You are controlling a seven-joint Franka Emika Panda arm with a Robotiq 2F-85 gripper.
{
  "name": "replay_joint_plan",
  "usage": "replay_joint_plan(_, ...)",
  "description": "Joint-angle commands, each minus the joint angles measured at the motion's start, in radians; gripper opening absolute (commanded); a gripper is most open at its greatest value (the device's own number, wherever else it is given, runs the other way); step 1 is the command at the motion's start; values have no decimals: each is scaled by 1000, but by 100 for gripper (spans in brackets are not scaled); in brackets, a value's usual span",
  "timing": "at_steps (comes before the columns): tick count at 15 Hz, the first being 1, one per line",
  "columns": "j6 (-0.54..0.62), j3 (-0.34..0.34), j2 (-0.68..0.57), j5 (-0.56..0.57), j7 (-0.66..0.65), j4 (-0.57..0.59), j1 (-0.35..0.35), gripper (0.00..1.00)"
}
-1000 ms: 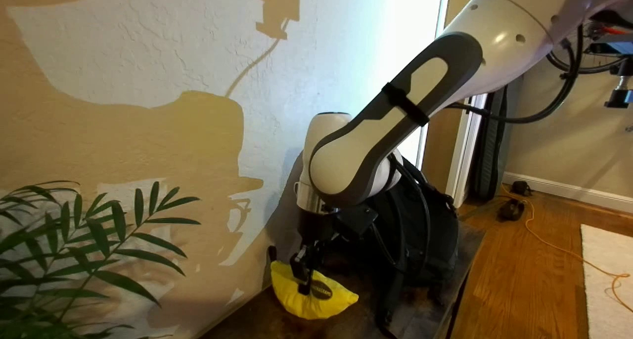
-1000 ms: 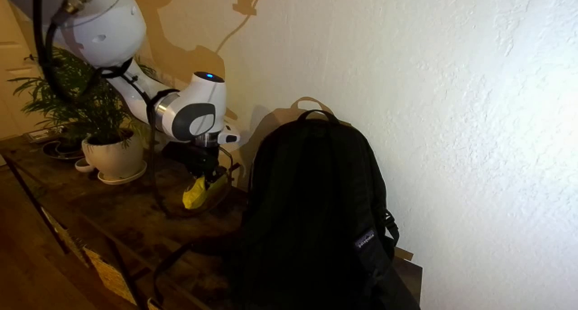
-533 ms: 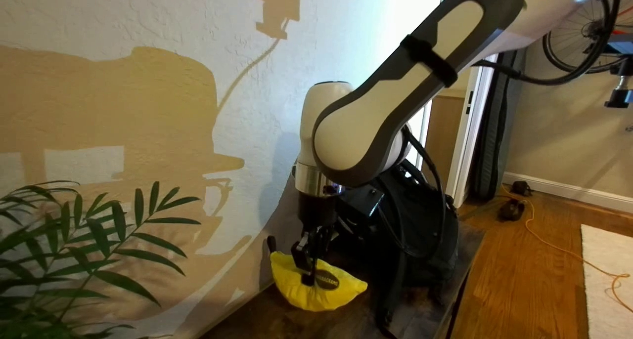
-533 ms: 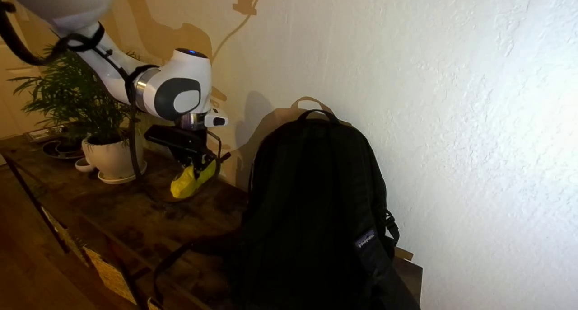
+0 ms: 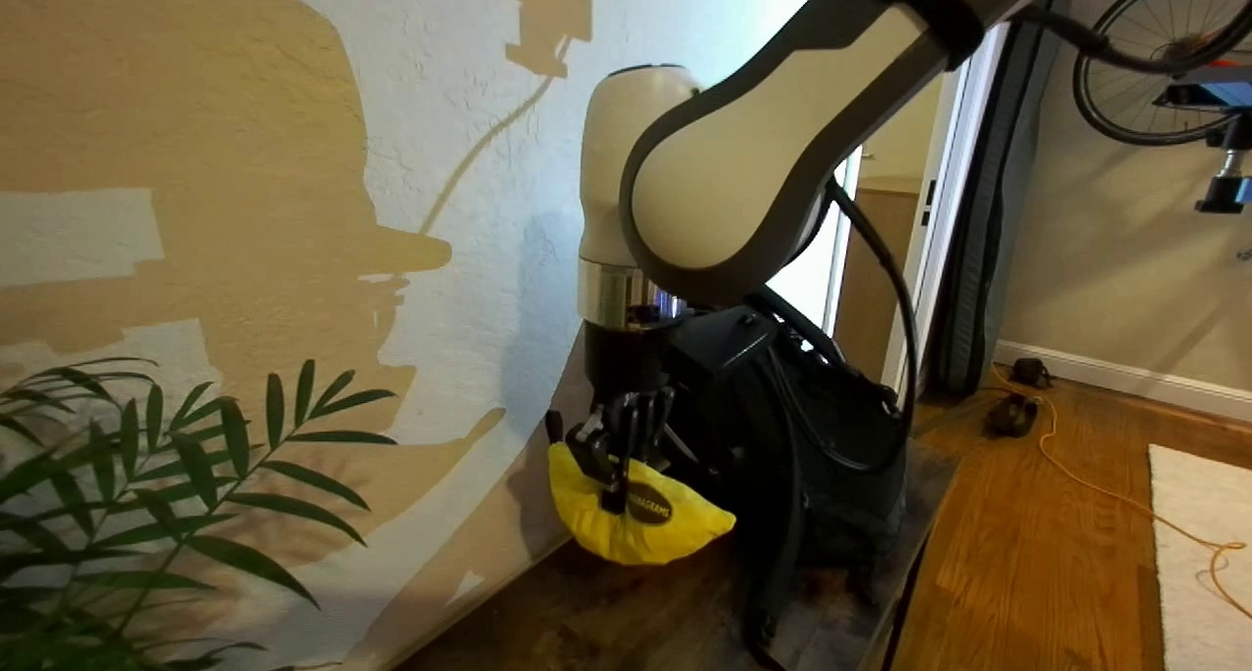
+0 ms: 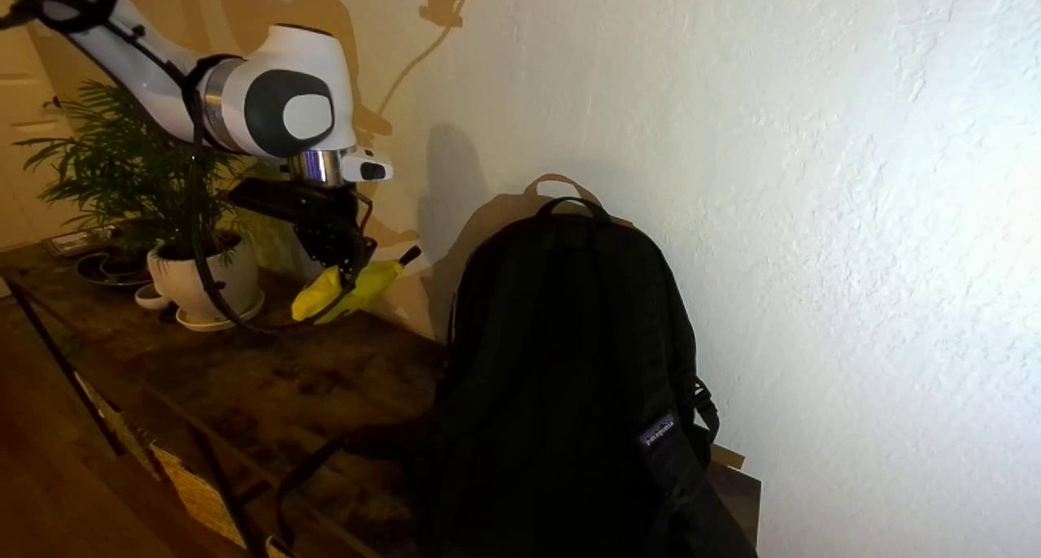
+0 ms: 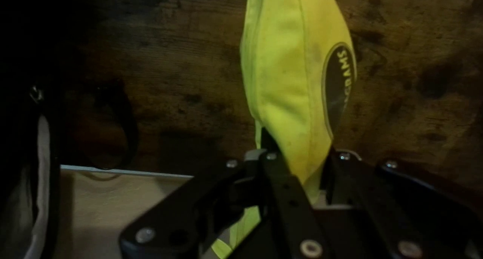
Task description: Put the yellow thing in the bag
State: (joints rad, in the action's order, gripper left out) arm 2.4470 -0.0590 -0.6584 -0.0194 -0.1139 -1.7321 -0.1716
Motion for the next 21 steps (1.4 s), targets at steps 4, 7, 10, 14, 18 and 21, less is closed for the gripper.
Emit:
replay_joint_plan(4, -100, 85, 140, 71, -252, -87, -77, 9)
replay_joint_plan(7, -124, 113, 172, 121, -354, -97, -106, 9)
replay_joint_plan(10, -176, 139, 200, 184, -465, -99, -137, 10)
replay_joint_plan(14, -257, 137, 233, 227, -543, -110, -139, 10)
replay_joint_plan(18, -310, 145, 251, 273, -594, -120, -122, 9)
replay_joint_plan(21, -332, 161, 241, 324, -608, -99, -108, 9)
